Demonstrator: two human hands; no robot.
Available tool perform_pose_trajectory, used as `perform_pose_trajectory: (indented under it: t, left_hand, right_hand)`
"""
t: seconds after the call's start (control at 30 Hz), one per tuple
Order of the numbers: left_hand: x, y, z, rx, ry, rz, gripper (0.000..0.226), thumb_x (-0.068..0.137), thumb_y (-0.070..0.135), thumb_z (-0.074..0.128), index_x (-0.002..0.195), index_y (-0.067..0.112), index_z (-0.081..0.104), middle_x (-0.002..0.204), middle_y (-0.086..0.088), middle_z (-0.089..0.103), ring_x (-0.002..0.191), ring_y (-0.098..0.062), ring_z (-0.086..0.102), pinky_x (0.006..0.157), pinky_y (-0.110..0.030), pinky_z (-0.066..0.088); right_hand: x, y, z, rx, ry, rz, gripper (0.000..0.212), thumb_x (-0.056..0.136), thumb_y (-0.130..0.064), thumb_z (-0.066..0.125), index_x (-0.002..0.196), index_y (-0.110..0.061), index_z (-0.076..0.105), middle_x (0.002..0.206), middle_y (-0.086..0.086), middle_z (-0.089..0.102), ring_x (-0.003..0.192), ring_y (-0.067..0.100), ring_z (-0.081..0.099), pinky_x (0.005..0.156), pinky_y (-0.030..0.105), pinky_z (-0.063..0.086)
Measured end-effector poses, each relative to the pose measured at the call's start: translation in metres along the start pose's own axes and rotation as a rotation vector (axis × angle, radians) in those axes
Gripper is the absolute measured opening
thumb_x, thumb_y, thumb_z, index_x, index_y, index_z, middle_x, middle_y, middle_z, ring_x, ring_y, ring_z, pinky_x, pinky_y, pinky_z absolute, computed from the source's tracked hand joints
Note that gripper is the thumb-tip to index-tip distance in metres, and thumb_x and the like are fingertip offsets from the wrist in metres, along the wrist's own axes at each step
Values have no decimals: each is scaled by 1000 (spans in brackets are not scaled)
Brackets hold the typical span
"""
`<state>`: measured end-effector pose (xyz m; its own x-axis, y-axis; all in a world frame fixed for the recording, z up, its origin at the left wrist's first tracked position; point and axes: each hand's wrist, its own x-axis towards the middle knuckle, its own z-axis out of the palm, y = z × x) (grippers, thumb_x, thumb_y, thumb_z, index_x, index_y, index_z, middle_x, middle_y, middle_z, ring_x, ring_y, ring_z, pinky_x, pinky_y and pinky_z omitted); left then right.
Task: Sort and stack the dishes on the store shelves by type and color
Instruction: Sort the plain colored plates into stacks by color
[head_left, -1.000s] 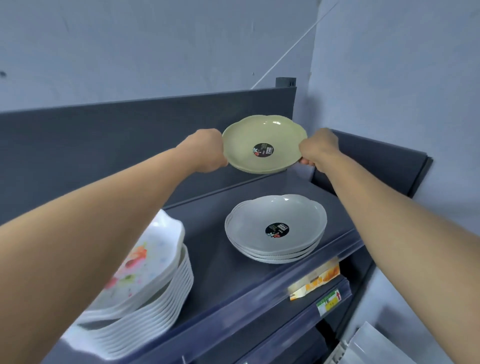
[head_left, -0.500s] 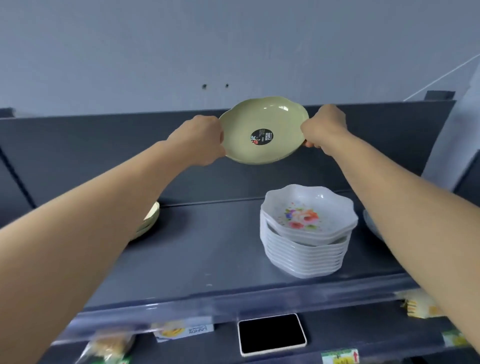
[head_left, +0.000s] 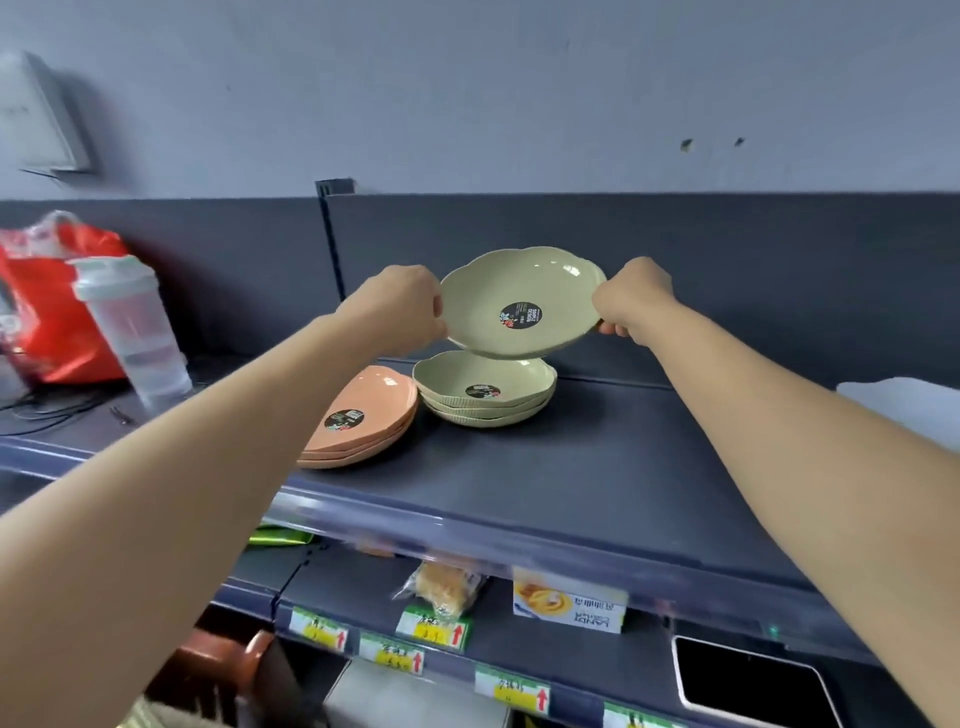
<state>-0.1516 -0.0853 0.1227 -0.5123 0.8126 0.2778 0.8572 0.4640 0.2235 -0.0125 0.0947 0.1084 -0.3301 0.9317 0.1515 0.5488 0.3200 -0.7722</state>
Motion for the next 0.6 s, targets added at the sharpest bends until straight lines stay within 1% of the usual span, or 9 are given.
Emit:
perform_pose_trajectory:
  t: [0.1, 0.13, 0.23, 0.3, 0.43, 0.5, 0.57, 0.6]
  left_hand:
    - [-3, -18, 10, 8, -29, -44, 21, 87, 18, 61, 103, 7, 67, 107, -12, 67, 96, -33, 64, 78, -33, 51]
    - [-3, -22, 14, 12, -35, -57, 21, 86, 18, 61, 103, 7, 68, 107, -11, 67, 95, -33, 64, 77, -33, 51]
    - [-1, -31, 25, 11, -49, -94, 20, 86, 17, 59, 102, 9, 67, 107, -10, 66, 93, -33, 62, 73, -30, 47]
    - [1, -36, 33, 11, -61, -115, 18, 87, 17, 58, 101, 10, 67, 106, -10, 65, 92, -33, 62, 71, -28, 45]
    - [8, -42, 48, 23, -85, -162, 19, 86, 17, 56, 99, 8, 66, 105, -11, 66, 91, -34, 63, 73, -31, 50]
    - [13, -41, 54, 25, -97, -174, 21, 87, 17, 56, 102, 7, 66, 106, -12, 66, 94, -35, 63, 75, -32, 50]
    - [17, -38, 60, 24, -104, -174, 22, 86, 16, 56, 102, 6, 66, 107, -13, 66, 96, -35, 63, 76, -33, 51]
    - [19, -37, 63, 23, -107, -172, 22, 86, 16, 56, 102, 6, 66, 107, -13, 66, 96, -35, 63, 77, -33, 51]
  right_hand:
    - [2, -1, 34, -3, -53, 49, 27, 89, 1, 42, 110, 0, 59, 96, 17, 65, 45, 16, 49, 36, 23, 34]
    - [4, 1, 45, 5, -69, 70, 28, 89, 0, 42, 112, 0, 59, 100, 18, 66, 46, 17, 50, 34, 21, 33]
    - [15, 11, 75, 37, -112, 137, 37, 88, 1, 40, 122, 2, 55, 116, 19, 63, 47, 18, 52, 25, 9, 28]
    - [21, 17, 88, 37, -143, 169, 38, 89, 0, 40, 125, 2, 53, 119, 19, 61, 47, 19, 52, 24, 8, 27]
    - [33, 32, 102, 19, -202, 179, 31, 89, 1, 41, 118, 1, 54, 108, 12, 50, 49, 20, 51, 24, 7, 27]
    - [37, 41, 103, -37, -240, 167, 21, 89, -1, 46, 107, 0, 58, 101, 13, 57, 46, 18, 50, 25, 8, 27]
    - [41, 47, 100, -105, -261, 145, 11, 88, -12, 57, 90, -2, 60, 81, 10, 62, 42, 14, 48, 29, 15, 32]
    - [43, 49, 98, -129, -259, 137, 15, 87, -18, 60, 81, -4, 58, 70, 7, 60, 42, 14, 48, 35, 19, 35]
